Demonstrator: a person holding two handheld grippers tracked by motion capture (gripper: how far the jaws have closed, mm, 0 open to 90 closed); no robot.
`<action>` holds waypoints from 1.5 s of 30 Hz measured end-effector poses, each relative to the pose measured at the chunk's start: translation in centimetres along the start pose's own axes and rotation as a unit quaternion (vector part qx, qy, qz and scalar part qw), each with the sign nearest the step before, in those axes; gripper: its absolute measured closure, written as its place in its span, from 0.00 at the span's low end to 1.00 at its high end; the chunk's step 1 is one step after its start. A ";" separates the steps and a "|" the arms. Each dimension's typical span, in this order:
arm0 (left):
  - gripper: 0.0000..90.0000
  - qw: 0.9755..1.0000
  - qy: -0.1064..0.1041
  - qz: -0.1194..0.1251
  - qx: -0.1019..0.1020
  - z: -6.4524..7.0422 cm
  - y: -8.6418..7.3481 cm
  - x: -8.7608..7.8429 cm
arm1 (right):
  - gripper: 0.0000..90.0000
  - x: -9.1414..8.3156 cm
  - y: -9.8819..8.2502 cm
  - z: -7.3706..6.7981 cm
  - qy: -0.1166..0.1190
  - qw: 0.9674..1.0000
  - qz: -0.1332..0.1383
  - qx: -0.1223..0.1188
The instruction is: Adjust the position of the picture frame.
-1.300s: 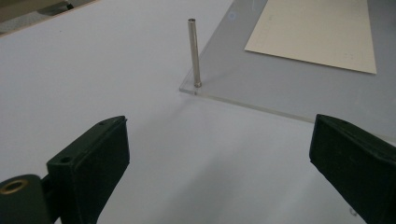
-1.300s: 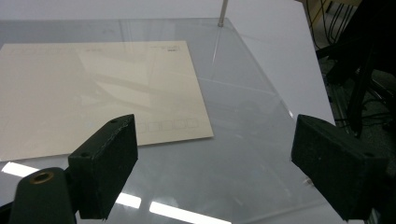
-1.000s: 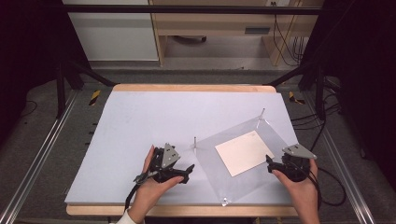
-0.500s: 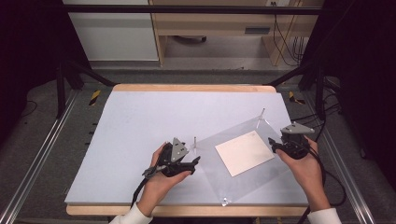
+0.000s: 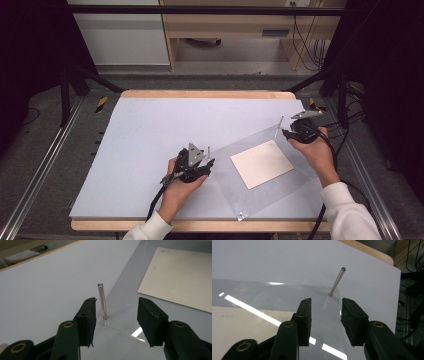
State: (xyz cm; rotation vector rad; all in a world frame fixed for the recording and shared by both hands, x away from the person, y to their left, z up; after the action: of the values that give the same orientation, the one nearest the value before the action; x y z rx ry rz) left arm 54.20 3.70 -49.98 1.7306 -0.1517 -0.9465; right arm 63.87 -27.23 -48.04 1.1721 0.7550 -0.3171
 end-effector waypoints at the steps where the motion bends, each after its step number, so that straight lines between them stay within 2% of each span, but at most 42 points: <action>1: 0.57 1.000 0.002 0.001 -0.006 -0.2 0.0 0.3 | 0.73 0.5 0.2 0.0 0.001 1.000 0.000 0.007; 3: 0.61 1.000 0.005 0.002 -0.009 -0.3 0.0 0.6 | 0.76 1.6 0.5 0.1 0.004 1.000 0.007 0.013; 4: 0.63 1.000 0.006 0.004 -0.019 -0.4 0.0 1.2 | 0.76 2.0 0.6 0.1 0.003 1.000 0.008 0.017; 7: 0.67 1.000 0.008 0.006 -0.028 -0.4 -0.2 1.7 | 0.76 3.5 0.7 0.4 0.004 0.999 0.014 0.038; 10: 0.68 0.999 0.012 0.011 -0.036 -0.6 -0.2 1.9 | 0.78 4.6 0.6 0.7 0.003 0.999 0.012 0.052; 17: 0.68 0.998 0.023 0.015 -0.050 -0.6 -0.1 2.0 | 0.79 6.1 0.6 0.7 -0.006 0.997 0.011 0.073; 20: 0.68 0.998 0.028 0.018 -0.053 -0.6 0.0 2.1 | 0.81 6.5 0.8 0.9 -0.021 0.996 0.017 0.087; 21: 0.68 0.998 0.030 0.018 -0.054 -0.7 -0.1 2.2 | 0.82 6.6 0.9 0.8 -0.020 0.995 0.018 0.097; 22: 0.68 0.998 0.030 0.018 -0.054 -0.7 -0.1 2.2 | 0.82 6.6 0.9 0.8 -0.020 0.995 0.018 0.097; 23: 0.68 0.997 0.030 0.018 -0.063 -0.8 -0.2 2.3 | 0.85 6.9 0.9 1.0 -0.025 0.994 0.016 0.101; 28: 0.72 0.998 0.026 0.012 -0.063 -0.6 -0.4 2.6 | 0.93 7.5 0.9 1.1 -0.030 0.994 0.013 0.102; 33: 0.75 0.997 0.031 0.010 -0.073 -0.9 -0.6 3.1 | 0.93 7.6 1.0 1.1 -0.031 0.994 0.015 0.105; 40: 0.81 0.997 0.029 -0.005 -0.068 -0.8 -1.1 3.6 | 0.91 7.9 0.9 1.2 -0.031 0.994 0.018 0.102; 45: 0.90 0.997 0.030 -0.009 -0.064 -0.9 -1.3 3.9 | 0.92 8.3 0.9 1.1 -0.028 0.994 0.021 0.104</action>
State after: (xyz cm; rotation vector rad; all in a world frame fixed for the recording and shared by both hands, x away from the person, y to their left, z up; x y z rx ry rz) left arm 56.95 2.80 -53.00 1.6423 -0.0360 -0.8971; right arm 70.74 -26.59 -52.80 1.3671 0.6585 -0.4003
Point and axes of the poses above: each handheld gripper's, and its own axes: x roughly forward along the jaws, y roughly out of its top, z roughly to its right, the point moved 9 cm from there along x, roughly forward along the jaws, and after that the axes turned 2 degrees about -y, right-handed, at the moved point
